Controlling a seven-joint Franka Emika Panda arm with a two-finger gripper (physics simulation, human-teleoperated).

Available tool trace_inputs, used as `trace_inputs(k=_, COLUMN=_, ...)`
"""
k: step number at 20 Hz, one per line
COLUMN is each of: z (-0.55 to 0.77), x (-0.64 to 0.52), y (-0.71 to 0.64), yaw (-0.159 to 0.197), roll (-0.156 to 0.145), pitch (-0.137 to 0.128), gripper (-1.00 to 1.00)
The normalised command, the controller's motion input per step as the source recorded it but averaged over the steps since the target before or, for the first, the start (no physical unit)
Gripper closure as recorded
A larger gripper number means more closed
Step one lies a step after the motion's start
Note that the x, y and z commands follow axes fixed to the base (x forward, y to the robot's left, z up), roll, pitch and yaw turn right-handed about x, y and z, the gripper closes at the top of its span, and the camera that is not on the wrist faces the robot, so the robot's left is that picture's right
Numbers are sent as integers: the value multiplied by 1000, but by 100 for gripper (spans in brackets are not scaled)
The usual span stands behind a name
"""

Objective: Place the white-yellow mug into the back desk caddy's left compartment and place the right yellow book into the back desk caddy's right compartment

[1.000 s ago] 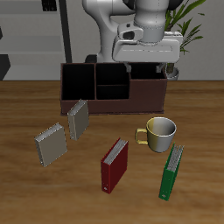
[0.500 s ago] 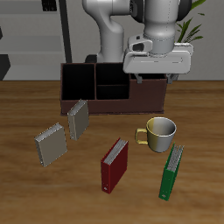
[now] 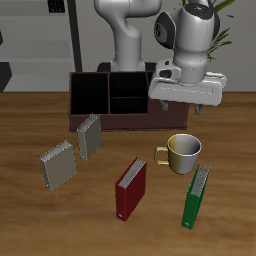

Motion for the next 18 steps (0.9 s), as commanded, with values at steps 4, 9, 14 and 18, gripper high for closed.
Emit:
trace_inputs(k=4, z=-233, x=41, y=-71, yaw=-55, roll=-29, pitch=-23, gripper=-100)
trace_inputs(k=9, z=-327, x=131, y=-141, yaw=-19, roll=-28, pitch=-7, gripper=-100)
trace_inputs(k=14, z=-258, x=136, y=-222, yaw=-25, roll=-22, pitch=3, gripper=-100)
trace_inputs(k=18, z=-236, x=102, y=-209, yaw=-6, roll=-3, pitch=18, gripper=-100)
